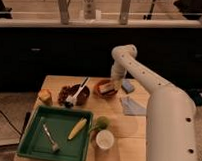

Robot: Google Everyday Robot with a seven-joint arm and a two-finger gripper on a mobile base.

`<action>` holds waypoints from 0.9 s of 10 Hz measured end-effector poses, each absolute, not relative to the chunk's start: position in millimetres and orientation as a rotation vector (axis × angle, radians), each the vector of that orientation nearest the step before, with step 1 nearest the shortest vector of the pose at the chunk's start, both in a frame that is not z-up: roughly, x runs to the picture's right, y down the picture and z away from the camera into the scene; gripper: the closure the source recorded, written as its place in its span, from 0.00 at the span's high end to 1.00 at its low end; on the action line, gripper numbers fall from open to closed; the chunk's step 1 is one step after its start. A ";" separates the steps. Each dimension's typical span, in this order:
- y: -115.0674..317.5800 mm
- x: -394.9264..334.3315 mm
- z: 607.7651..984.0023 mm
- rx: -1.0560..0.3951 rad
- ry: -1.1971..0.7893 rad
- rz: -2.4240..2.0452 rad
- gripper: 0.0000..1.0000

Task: Wipe red bowl with eraser

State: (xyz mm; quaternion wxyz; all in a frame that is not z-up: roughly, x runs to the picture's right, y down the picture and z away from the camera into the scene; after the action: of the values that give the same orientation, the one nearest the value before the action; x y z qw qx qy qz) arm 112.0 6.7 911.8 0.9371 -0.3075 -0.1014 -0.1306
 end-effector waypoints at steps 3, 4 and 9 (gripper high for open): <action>9.0 117.0 915.8 -0.634 -0.187 -0.255 0.03; 10.2 122.8 918.4 -0.637 -0.173 -0.247 0.03; 6.7 147.8 930.4 -0.638 -0.105 -0.196 0.03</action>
State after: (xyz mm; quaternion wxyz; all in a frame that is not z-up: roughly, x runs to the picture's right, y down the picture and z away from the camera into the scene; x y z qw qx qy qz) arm 147.8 6.7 930.4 0.9435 -0.3129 -0.0516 -0.0961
